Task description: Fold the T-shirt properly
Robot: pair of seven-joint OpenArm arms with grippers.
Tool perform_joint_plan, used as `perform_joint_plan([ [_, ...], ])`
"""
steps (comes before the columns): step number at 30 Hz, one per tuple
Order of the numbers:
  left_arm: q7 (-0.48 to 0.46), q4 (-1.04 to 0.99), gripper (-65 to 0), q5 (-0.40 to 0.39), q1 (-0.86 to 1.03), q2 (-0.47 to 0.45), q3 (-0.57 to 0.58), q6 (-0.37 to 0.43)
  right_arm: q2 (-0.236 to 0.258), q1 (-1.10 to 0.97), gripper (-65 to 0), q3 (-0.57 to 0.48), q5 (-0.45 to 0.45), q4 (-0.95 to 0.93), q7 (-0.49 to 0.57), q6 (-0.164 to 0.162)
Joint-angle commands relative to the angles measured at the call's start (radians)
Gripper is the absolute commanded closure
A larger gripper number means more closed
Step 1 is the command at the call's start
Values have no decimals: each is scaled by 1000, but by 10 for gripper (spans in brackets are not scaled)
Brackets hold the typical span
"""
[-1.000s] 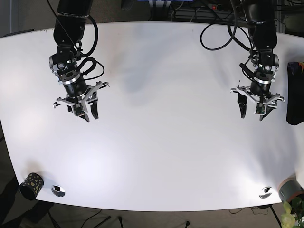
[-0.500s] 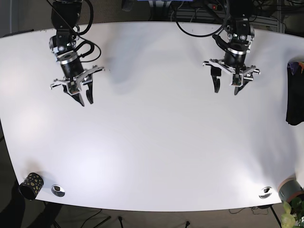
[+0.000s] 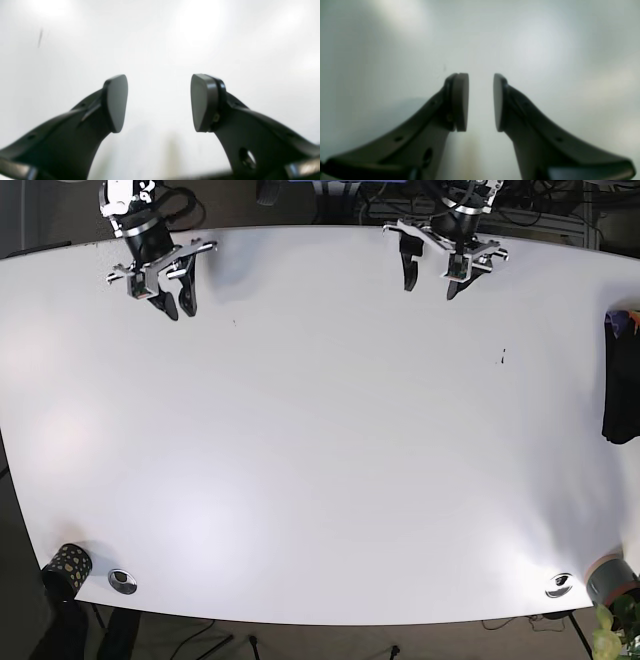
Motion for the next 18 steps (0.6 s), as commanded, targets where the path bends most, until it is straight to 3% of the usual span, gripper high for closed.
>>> perform_joint_plan([
  [1,-24,22,-365,-7,50,4,1,-2,10,-48,-159,10,22,35,23,-5],
  [9,-24,82,-365,-7,274,4,3,-2,7,-265,-159,10,41,122,25,-5],
  [18,-24,21,-365,-9,364,-2,-30,-2,0,-446,-159,-13,41,113,22,-5],
])
